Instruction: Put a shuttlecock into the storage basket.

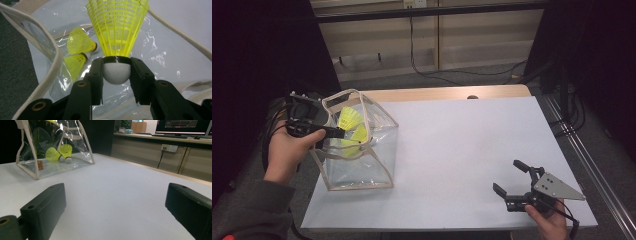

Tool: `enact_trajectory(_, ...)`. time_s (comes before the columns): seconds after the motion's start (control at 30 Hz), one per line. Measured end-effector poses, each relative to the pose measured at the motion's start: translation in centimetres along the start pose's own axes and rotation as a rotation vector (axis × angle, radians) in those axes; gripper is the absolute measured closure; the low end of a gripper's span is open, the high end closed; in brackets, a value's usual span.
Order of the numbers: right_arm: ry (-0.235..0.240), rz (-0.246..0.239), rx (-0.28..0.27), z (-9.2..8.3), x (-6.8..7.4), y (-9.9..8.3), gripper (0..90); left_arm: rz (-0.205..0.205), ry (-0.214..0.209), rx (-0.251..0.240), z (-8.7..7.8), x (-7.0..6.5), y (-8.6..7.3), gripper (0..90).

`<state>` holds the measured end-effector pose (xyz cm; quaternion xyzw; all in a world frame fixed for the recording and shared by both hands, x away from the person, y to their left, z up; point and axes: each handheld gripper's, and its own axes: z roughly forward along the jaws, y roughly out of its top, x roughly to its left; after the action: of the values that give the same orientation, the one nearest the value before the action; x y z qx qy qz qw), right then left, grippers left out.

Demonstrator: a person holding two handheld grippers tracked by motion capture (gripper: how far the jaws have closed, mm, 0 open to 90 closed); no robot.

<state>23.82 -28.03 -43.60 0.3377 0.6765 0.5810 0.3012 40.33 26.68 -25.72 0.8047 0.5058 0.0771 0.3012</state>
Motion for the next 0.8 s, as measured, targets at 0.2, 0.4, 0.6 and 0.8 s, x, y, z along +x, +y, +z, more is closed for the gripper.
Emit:
enact_trajectory(0.2,0.000,0.001,0.000,-0.02,-0.02,-0.01,3.1,0.009,-0.006,0.012,0.16,-0.03,-0.08,64.9)
enact_trajectory(0.4,0.001,-0.001,-0.001,-0.02,-0.01,0.01,3.1,0.006,-0.001,0.013,0.50,-0.02,-0.24,64.8)
enact_trajectory(0.6,0.001,0.002,0.001,0.00,0.00,-0.02,3.1,0.008,-0.017,0.005,0.54,0.00,-0.31,62.4)
enact_trajectory(0.8,0.001,0.001,0.002,0.00,0.01,-0.01,3.1,0.012,-0.020,-0.025,0.13,-0.40,0.02,50.5)
